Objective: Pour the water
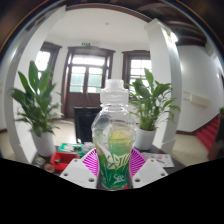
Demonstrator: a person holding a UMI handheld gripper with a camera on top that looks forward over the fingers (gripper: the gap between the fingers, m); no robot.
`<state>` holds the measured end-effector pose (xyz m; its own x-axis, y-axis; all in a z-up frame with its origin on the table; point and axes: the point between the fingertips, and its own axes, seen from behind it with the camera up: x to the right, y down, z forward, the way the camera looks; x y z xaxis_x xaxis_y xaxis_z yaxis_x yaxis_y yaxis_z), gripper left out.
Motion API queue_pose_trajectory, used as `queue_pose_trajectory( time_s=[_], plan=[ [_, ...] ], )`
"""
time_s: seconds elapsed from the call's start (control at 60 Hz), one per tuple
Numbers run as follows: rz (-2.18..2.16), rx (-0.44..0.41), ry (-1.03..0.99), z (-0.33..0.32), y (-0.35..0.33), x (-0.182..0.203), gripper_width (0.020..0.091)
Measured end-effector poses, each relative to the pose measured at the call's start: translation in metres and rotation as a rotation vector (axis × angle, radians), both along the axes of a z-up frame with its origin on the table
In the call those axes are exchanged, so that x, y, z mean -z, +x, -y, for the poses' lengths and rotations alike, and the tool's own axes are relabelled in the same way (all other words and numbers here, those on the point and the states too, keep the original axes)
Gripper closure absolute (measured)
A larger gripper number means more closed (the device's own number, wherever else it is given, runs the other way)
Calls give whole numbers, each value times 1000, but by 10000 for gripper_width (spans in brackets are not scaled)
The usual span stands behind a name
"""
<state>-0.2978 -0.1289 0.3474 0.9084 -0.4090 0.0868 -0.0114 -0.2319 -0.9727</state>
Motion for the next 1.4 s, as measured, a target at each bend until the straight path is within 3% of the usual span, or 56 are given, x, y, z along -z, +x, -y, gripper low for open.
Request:
queue_pose_trajectory(
  time_s=[0.183, 0.483, 0.667, 0.817, 0.85, 0.917, 0.983, 1.05, 1.15, 1.4],
  plan=[
    [35, 108, -88, 4, 68, 64, 754],
    [-83, 94, -85, -2, 78, 164, 726],
    [-85, 89, -26, -3, 80, 159, 741],
    [-79, 91, -34, -3, 84, 158, 623],
    [-97, 95, -46, -2, 83, 162, 580],
    [-126, 102, -91, 5, 80, 175, 380],
    [-121, 110, -118, 18, 79, 179, 230],
    [-115, 107, -135, 38, 69, 177, 250],
    [-193, 36, -115, 65, 37, 168, 248],
    [-261, -89, -24, 144, -21, 93, 245]
  ],
)
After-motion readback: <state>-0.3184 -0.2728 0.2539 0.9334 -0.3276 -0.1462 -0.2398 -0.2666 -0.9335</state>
